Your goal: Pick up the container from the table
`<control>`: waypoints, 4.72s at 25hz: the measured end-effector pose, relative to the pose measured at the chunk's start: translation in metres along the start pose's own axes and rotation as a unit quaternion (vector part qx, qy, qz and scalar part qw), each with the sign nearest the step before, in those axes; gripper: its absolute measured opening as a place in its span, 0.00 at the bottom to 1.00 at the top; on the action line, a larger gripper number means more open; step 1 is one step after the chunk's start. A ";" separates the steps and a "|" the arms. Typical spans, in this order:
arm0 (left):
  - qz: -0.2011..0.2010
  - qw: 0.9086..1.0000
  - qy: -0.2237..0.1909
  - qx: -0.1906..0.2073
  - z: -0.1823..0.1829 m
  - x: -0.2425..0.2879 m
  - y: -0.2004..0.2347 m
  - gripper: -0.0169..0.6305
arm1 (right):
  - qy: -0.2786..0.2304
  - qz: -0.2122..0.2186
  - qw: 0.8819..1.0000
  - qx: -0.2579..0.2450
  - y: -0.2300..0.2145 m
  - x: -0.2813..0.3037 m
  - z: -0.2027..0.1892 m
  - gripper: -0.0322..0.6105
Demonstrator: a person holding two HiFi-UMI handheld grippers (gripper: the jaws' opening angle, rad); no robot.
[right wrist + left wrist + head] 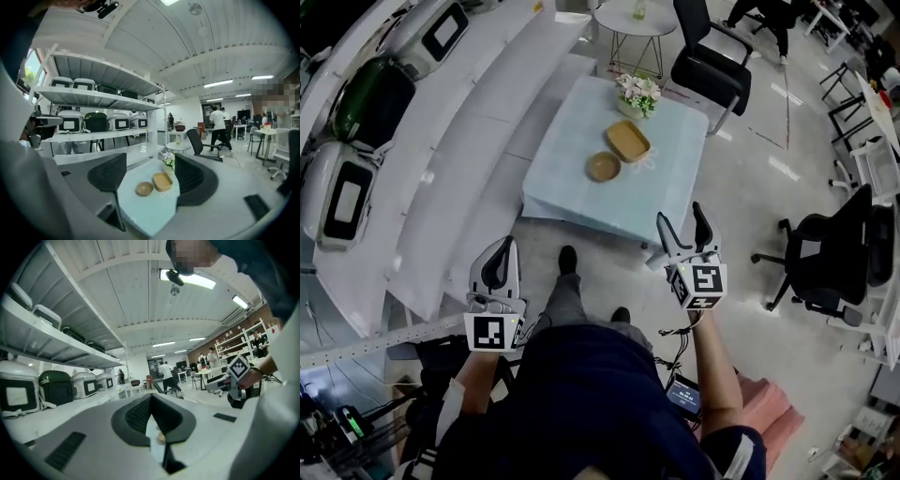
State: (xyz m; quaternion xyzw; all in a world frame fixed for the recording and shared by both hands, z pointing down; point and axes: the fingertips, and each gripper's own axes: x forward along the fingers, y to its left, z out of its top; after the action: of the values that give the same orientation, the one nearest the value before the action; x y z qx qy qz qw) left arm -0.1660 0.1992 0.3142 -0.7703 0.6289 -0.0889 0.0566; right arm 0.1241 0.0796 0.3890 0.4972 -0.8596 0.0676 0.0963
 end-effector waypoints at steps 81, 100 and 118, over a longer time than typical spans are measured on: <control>-0.091 0.989 0.117 -0.001 -0.107 0.323 0.098 0.03 | 0.404 -0.055 0.912 0.050 -0.145 0.381 -0.296 0.17; -0.080 0.989 0.123 -0.012 -0.113 0.324 0.105 0.03 | 0.411 -0.084 0.908 0.008 -0.152 0.383 -0.296 0.08; -0.094 0.989 0.112 -0.010 -0.106 0.327 0.101 0.03 | 0.377 -0.105 0.918 0.061 -0.166 0.360 -0.261 0.08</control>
State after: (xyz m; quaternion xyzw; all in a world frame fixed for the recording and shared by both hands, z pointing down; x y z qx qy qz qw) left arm -0.2214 -0.1382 0.4191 -0.8115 0.5573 -0.1729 -0.0305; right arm 0.1189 -0.2505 0.7301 0.5276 -0.6965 0.2915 0.3893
